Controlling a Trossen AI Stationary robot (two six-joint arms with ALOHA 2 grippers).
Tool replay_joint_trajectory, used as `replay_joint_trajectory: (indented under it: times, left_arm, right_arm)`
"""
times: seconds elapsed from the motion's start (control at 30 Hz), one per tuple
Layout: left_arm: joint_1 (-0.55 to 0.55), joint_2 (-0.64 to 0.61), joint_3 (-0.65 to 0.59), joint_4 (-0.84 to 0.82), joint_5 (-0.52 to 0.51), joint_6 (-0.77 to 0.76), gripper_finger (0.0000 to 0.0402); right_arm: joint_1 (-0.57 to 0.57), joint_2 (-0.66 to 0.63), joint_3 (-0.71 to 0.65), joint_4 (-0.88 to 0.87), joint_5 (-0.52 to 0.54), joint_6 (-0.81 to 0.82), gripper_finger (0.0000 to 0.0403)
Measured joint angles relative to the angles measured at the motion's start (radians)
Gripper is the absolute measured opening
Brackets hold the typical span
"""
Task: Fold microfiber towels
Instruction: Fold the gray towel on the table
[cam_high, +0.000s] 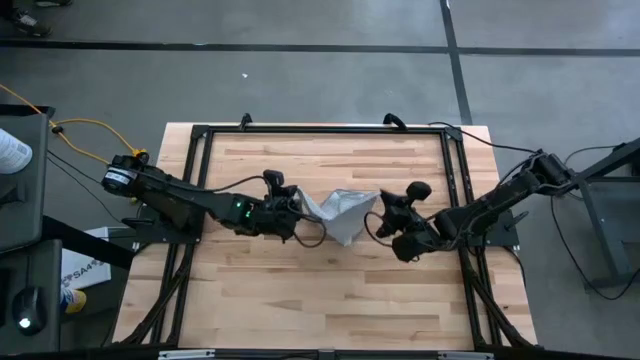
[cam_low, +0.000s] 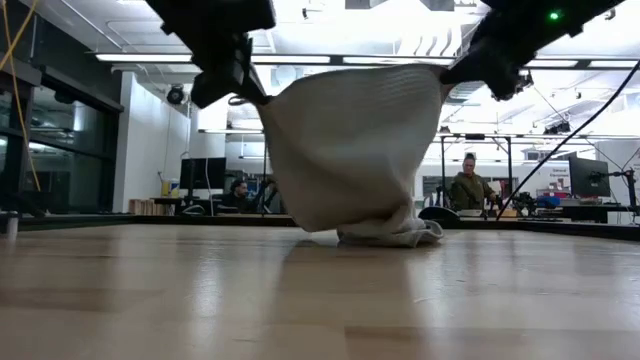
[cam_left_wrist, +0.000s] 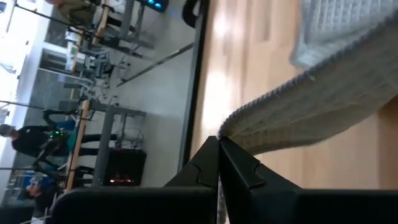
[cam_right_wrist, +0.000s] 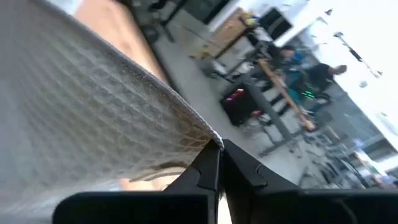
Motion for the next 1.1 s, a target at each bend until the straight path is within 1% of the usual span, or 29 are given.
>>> replay_joint_trajectory:
  times: [0.17, 0.3, 0.5, 0.57, 0.63, 0.7, 0.83, 1.1]
  left_arm:
    - [0.044, -0.05, 0.023, -0.009, -0.009, 0.079, 0.0]
    - [0.09, -0.086, 0.044, -0.013, -0.009, 0.132, 0.0]
    - [0.15, -0.13, 0.089, 0.005, 0.009, 0.185, 0.0]
    - [0.163, -0.145, 0.093, -0.012, 0.019, 0.21, 0.0]
    - [0.171, -0.146, 0.11, 0.011, 0.024, 0.226, 0.0]
    - [0.184, -0.157, 0.115, -0.01, 0.027, 0.243, 0.0]
    - [0.201, -0.158, 0.148, -0.002, 0.03, 0.267, 0.0]
    - [0.249, -0.157, 0.226, 0.003, 0.029, 0.343, 0.0]
  right_arm:
    - [-0.048, -0.034, 0.0, 0.065, 0.05, -0.102, 0.0004]
    - [-0.093, -0.064, 0.0, 0.141, 0.044, -0.203, 0.0004]
    - [-0.149, -0.093, 0.0, 0.319, 0.049, -0.406, 0.0004]
    - [-0.164, -0.1, 0.0, 0.39, 0.05, -0.483, 0.0004]
    - [-0.177, -0.105, 0.0, 0.462, 0.05, -0.56, 0.0004]
    - [-0.189, -0.106, 0.0, 0.542, 0.051, -0.627, 0.0004]
    - [-0.211, -0.107, 0.0, 0.674, 0.051, -0.748, 0.0004]
    - [-0.262, -0.107, 0.0, 0.819, 0.053, -0.904, 0.0004]
